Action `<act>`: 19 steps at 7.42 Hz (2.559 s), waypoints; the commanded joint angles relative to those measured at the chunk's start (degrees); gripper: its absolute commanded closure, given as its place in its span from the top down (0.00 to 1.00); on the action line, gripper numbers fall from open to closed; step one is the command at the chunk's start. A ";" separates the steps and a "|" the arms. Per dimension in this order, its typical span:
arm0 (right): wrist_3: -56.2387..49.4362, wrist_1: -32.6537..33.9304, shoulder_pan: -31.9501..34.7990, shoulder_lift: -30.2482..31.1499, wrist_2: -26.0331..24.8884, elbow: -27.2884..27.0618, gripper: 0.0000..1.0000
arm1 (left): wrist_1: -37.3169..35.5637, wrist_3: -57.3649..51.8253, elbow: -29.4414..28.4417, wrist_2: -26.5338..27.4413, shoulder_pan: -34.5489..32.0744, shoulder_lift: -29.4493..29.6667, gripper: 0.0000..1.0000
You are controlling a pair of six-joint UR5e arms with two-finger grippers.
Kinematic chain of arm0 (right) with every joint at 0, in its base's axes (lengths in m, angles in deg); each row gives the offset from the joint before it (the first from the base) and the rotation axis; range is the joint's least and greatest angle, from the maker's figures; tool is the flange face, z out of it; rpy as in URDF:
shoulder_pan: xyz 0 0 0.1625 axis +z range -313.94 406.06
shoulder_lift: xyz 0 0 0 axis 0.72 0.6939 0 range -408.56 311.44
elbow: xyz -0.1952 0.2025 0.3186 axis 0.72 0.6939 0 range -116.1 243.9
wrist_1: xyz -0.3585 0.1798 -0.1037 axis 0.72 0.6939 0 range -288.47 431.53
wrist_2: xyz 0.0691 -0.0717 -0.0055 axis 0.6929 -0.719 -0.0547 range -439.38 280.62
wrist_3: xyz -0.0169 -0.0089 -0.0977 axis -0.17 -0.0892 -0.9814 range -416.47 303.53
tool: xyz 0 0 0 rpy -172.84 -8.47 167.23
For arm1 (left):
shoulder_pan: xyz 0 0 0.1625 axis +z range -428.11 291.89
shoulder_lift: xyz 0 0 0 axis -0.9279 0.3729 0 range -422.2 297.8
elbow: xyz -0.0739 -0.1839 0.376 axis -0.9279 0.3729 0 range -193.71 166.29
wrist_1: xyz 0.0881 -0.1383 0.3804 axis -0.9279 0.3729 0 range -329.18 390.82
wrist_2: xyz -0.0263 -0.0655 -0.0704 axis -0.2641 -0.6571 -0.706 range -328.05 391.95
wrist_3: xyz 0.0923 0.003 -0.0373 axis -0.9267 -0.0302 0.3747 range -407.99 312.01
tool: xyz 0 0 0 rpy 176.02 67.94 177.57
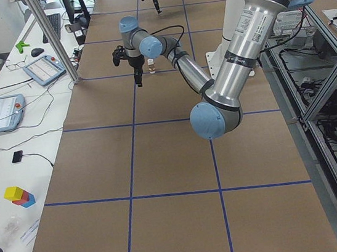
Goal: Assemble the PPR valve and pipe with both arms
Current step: 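Grasp the threaded silver pipe with the right gripper and lift it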
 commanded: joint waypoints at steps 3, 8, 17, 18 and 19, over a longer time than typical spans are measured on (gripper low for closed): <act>-0.01 0.00 -0.04 0.12 -1.80 0.09 0.55 | 0.00 0.00 -0.09 0.00 0.00 0.00 1.00; -0.01 0.00 -0.13 0.21 -1.81 0.27 0.43 | 0.44 0.00 -0.97 0.00 0.09 0.00 1.00; 0.43 1.05 5.81 -0.75 8.61 -1.14 0.00 | 0.44 0.00 -0.97 0.00 0.00 0.00 1.00; 0.51 4.45 8.28 -1.36 12.22 -2.62 0.00 | 0.44 0.00 -0.97 -0.09 0.09 0.00 1.00; 0.51 12.83 9.79 -4.07 12.60 -6.37 0.00 | 0.35 0.00 -0.97 -0.09 0.00 0.00 1.00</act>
